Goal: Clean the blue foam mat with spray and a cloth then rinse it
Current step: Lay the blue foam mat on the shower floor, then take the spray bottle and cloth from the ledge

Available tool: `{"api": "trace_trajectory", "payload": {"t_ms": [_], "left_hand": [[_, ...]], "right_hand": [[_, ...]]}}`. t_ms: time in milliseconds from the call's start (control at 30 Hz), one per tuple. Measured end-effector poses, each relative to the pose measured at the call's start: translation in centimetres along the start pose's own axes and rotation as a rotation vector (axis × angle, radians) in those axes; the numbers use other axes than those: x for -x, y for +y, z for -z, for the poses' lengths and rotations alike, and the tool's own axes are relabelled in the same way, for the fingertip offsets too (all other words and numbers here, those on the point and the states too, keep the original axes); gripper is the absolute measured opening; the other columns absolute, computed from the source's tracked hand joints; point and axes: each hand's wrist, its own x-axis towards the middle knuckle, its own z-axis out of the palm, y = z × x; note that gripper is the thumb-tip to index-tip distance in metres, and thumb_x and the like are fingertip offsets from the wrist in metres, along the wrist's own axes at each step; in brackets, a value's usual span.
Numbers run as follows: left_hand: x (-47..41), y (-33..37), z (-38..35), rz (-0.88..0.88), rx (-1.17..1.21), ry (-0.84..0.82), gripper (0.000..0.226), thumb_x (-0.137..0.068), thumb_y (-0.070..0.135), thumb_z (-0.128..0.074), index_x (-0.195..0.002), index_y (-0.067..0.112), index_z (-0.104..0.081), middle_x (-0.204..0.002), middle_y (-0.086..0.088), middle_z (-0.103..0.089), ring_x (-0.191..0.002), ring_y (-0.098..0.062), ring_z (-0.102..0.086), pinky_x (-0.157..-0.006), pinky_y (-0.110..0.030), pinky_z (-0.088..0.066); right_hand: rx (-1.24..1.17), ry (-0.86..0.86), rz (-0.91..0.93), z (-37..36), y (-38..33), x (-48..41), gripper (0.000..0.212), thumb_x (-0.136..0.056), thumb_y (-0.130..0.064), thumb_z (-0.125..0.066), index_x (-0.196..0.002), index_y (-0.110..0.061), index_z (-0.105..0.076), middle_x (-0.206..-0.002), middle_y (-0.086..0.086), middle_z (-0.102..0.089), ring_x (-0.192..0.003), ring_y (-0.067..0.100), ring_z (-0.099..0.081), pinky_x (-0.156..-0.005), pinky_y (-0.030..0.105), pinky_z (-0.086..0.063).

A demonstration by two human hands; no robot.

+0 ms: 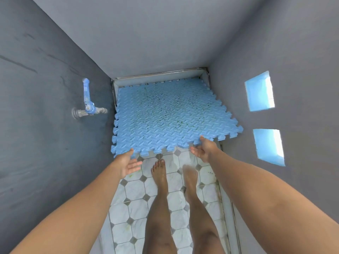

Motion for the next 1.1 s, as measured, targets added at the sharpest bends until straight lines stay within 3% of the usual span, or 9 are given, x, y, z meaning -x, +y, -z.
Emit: {"api": "trace_trajectory", "payload": {"t_ms": [133,300,433,600,700,767,933,1000,1100], "left_hand": [[1.6,-0.7,-1.4,-0.117,-0.190,0.011,0.054,-0.106,0.041,-0.056,-0.149,0.009,-0.047,-0.139,-0.016,-0.061,-0.105,-0.030,-0.069,-0.078,-0.044,-0.058],[6.9,-0.2,-4.5,-0.477,-0.277,0.096,0.034,-0.103,0.027,-0.063,-0.129,0.010,-0.052,-0.125,-0.021,-0.066,-0.079,-0.020,-0.067,-0.058,-0.032,-0.052],[14.3,3.2,-6.5,-0.759,-0.313,0.104,0.024,-0.101,0.021,-0.065,-0.122,0.012,-0.058,-0.118,-0.019,-0.068,-0.076,-0.012,-0.068,-0.064,-0.036,-0.053],[26.4,11.6,-8.4,-1.089,-0.236,0.096,0.016,-0.099,0.024,-0.067,-0.114,0.020,-0.060,-0.100,0.000,-0.070,-0.089,-0.021,-0.070,-0.080,-0.050,-0.056],[33.3,17.1,-9.3,-1.295,-0.123,0.146,0.021,-0.096,0.022,-0.073,-0.111,0.021,-0.058,-0.092,0.007,-0.068,-0.080,0.002,-0.063,-0.076,-0.027,-0.050],[37.0,20.8,-9.6,-1.427,-0.090,0.217,0.029,-0.092,0.024,-0.077,-0.112,0.023,-0.055,-0.096,0.005,-0.066,-0.081,0.003,-0.062,-0.075,-0.016,-0.046],[41.2,30.7,-9.7,-1.539,-0.008,0.374,0.066,-0.081,0.037,-0.086,-0.129,0.011,-0.049,-0.122,-0.005,-0.056,-0.104,-0.023,-0.059,-0.094,-0.036,-0.049],[42.2,34.3,-10.5,-1.510,-0.030,0.375,0.080,-0.078,0.037,-0.088,-0.140,0.013,-0.044,-0.137,-0.004,-0.051,-0.115,-0.021,-0.057,-0.101,-0.037,-0.048],[43.0,38.3,-12.3,-1.536,-0.072,0.305,0.096,-0.078,0.035,-0.089,-0.154,0.018,-0.034,-0.157,0.002,-0.040,-0.130,-0.015,-0.053,-0.108,-0.029,-0.041]], "right_hand": [[0.044,0.072,0.012,1.6,0.4,1.4,0.021,-0.101,-0.024,-0.057,-0.116,-0.010,-0.055,-0.100,0.013,-0.057,-0.087,0.029,-0.061,-0.060,0.038,-0.061],[0.310,0.113,0.443,1.4,-2.9,7.2,0.036,-0.099,-0.016,-0.057,-0.134,-0.010,-0.052,-0.092,0.008,-0.060,-0.082,0.025,-0.059,-0.080,0.052,-0.057],[0.398,0.005,0.758,1.3,-9.1,15.5,0.023,-0.099,-0.017,-0.056,-0.123,-0.013,-0.057,-0.103,0.012,-0.065,-0.078,0.023,-0.061,-0.077,0.053,-0.059],[0.380,-0.052,1.008,0.5,-18.0,25.1,0.008,-0.096,-0.024,-0.061,-0.101,-0.031,-0.061,-0.097,0.002,-0.069,-0.088,0.029,-0.070,-0.068,0.046,-0.062],[0.370,-0.068,1.115,-0.9,-22.7,30.4,0.006,-0.094,-0.024,-0.062,-0.096,-0.030,-0.063,-0.093,0.003,-0.070,-0.090,0.025,-0.070,-0.063,0.037,-0.061],[0.412,-0.050,1.219,-2.0,-25.6,33.1,0.004,-0.093,-0.026,-0.063,-0.097,-0.027,-0.065,-0.090,-0.001,-0.070,-0.086,0.020,-0.069,-0.066,0.038,-0.061],[0.671,-0.001,1.496,-5.9,-32.5,36.9,0.020,-0.091,-0.031,-0.067,-0.107,-0.020,-0.064,-0.100,-0.002,-0.066,-0.091,0.014,-0.060,-0.082,0.031,-0.048],[0.891,0.018,1.631,-8.0,-34.9,37.3,0.045,-0.083,-0.041,-0.075,-0.121,-0.023,-0.059,-0.123,0.001,-0.058,-0.112,0.018,-0.051,-0.092,0.033,-0.043],[1.314,0.166,1.634,-10.6,-37.7,36.1,0.092,-0.069,-0.058,-0.079,-0.146,-0.036,-0.034,-0.156,-0.001,-0.030,-0.143,0.025,-0.023,-0.111,0.052,-0.031]]}}
